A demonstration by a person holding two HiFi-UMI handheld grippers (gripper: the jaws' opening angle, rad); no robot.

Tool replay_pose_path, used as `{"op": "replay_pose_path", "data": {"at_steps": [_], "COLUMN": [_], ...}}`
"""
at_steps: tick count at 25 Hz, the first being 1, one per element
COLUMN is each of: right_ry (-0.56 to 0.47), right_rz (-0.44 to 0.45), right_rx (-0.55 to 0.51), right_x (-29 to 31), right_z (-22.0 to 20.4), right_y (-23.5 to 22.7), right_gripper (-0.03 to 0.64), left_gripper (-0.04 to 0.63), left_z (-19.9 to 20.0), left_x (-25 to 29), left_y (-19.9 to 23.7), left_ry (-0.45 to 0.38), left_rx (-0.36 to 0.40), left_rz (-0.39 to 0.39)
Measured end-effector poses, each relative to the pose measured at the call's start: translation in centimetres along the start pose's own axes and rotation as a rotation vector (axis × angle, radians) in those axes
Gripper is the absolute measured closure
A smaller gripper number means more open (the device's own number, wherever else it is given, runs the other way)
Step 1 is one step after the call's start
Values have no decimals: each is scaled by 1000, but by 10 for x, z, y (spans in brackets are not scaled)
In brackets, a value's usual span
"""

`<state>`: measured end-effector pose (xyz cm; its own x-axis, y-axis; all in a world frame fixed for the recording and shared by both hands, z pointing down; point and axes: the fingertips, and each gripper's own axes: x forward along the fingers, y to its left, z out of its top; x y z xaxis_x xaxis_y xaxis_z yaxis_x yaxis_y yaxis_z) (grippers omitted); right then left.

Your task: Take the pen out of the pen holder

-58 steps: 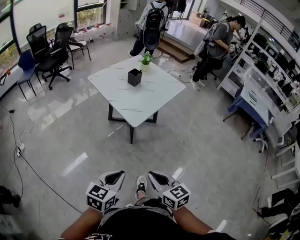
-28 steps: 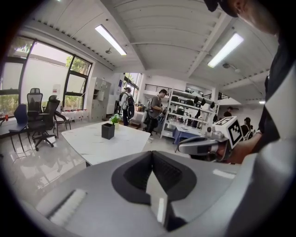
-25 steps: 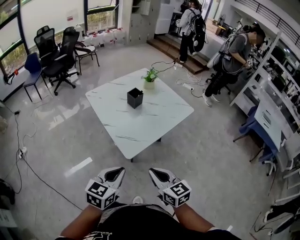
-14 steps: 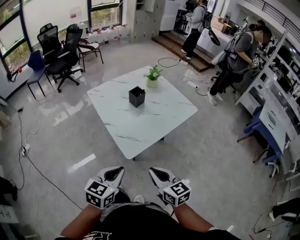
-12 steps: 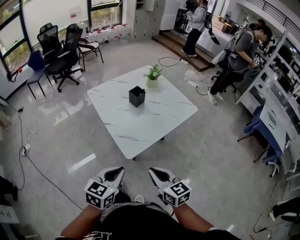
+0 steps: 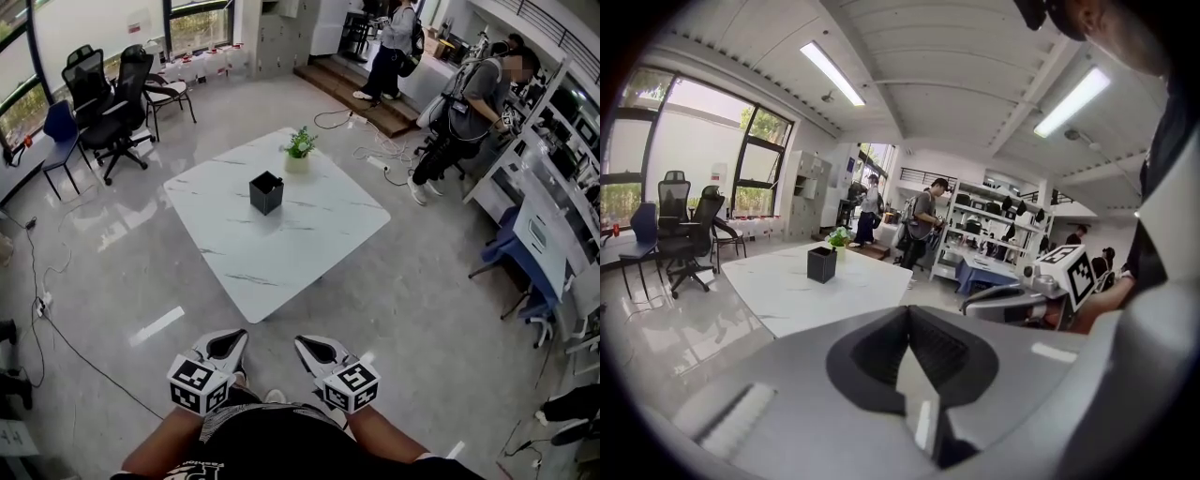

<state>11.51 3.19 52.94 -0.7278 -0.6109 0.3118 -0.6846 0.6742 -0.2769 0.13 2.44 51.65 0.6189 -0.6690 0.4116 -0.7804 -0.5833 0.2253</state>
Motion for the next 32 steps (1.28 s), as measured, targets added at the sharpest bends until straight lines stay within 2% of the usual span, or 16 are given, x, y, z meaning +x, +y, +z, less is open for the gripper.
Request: {"op": "replay_pose_path", "data": {"at_steps": [7, 16, 32], "right_ry": [12, 4, -11], "right_rz": [-17, -40, -148], "right_rx": [-3, -11, 3], "right_x": [28, 76, 161], "right_z": [16, 49, 93], "right_y": [-14, -36, -64], "right_gripper": [617, 617, 617], "left_gripper": [538, 538, 538], "left_z": [11, 50, 98], "left_x": [11, 39, 67], "left_y": [31, 80, 172], "left_ry": [16, 3, -8], "left_rx": [19, 44, 88], "left_rz": [-3, -32, -113]}}
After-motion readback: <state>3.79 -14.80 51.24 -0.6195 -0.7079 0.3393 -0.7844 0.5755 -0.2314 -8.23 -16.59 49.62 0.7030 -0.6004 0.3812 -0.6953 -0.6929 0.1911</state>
